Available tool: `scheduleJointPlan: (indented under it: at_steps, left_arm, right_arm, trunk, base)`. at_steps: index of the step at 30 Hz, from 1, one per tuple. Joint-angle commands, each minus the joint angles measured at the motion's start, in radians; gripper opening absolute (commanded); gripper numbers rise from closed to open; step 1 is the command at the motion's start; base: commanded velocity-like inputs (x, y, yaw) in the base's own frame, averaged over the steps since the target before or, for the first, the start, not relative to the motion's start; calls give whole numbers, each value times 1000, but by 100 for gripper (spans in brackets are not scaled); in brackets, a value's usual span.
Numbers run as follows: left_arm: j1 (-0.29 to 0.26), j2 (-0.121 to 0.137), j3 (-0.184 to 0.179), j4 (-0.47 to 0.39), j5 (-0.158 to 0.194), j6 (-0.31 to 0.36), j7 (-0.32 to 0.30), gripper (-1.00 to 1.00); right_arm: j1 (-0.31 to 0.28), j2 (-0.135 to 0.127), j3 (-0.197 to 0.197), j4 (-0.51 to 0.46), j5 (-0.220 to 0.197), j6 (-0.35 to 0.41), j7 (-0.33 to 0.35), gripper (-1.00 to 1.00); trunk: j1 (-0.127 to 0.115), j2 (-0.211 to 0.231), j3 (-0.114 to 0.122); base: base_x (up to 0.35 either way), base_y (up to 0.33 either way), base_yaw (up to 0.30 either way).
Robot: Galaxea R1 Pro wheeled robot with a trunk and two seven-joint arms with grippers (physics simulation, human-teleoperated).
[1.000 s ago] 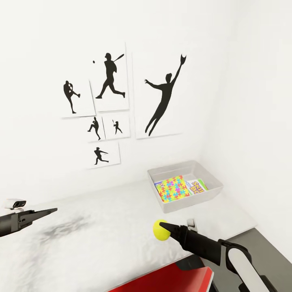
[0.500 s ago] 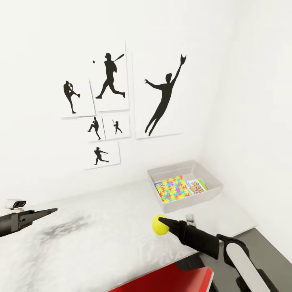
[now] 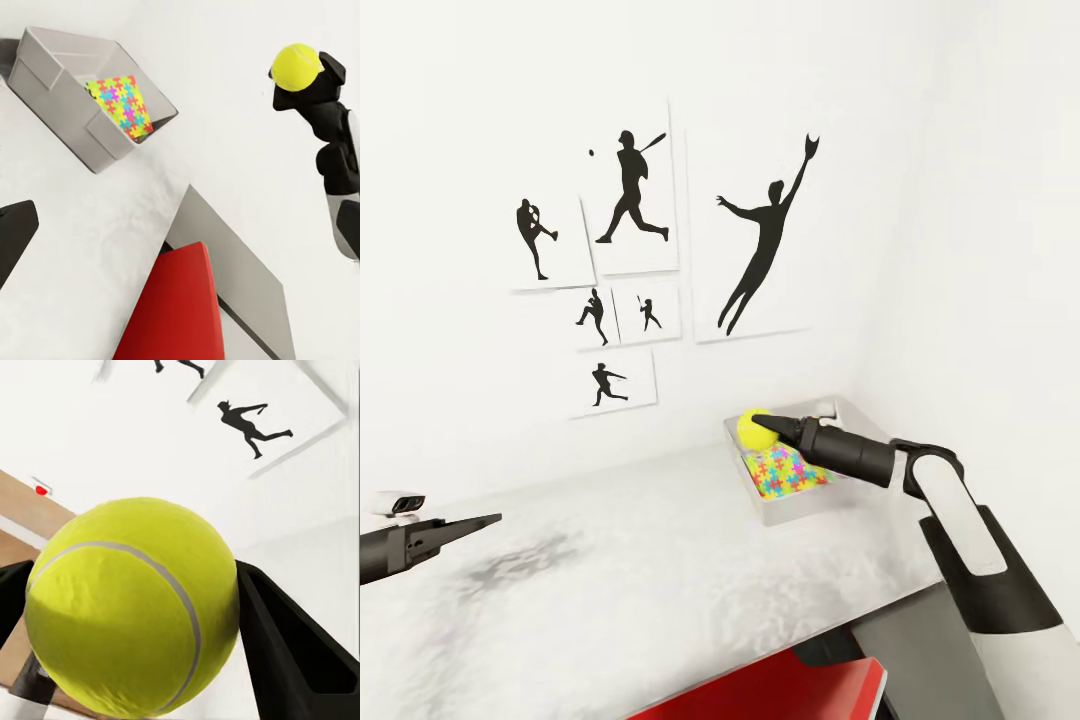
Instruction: Put all the toys in the child's room - the three board games (two on the bed and one on the table), the two jigsaw puzzles on the table, and the tennis ball on the table - inside the toy box on the table in the child's room.
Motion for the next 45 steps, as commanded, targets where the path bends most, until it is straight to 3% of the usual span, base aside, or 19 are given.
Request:
scheduleJointPlan:
  at_steps: [1,7,13,19,27,33,36,42,45]
  left_arm:
    - [-1,0,0,0,0,11,-4,100]
    - [-1,0,0,0,-1,11,-4,100]
    - [-1,0,0,0,3,11,-4,100]
    - [-1,0,4,0,8,13,-4,100]
    - [-1,1,5,0,11,17,-4,100]
    - [-1,1,5,0,12,19,-4,100]
    - [-1,1,6,-1,13,21,-4,100]
    - [-1,1,6,-5,13,22,-4,100]
    - [-1,0,6,-6,13,21,-4,100]
  right_arm:
    - [-35,-1,-4,22,7,10,-27,-100]
    - [-200,0,-12,196,5,36,-171,-100]
    - [-359,3,-12,443,7,36,-305,-100]
    - [-497,18,-9,736,9,10,-520,-100]
    - [-533,23,-3,765,10,-1,-671,-100]
    - [-536,24,-3,763,13,-8,-719,-100]
    - [-545,21,-3,779,44,-11,-726,-100]
    - [-580,13,-4,798,145,-10,-728,-100]
    - [-599,11,-3,803,162,-9,-729,-100]
  trunk:
    - [1,-2,-2]
    - [1,-2,-2]
    - [1,-2,-2]
    - [1,-2,-2]
    - [1,-2,-2]
    - [1,-2,-2]
    - [1,-2,-2]
    - [1,-2,-2]
    - [1,-2,-2]
  base:
    - [0,0,0]
    - [0,0,0]
    - [0,0,0]
    - [0,0,0]
    - [0,0,0]
    - [0,0,0]
    - [0,0,0]
    - [0,0,0]
    - [0,0,0]
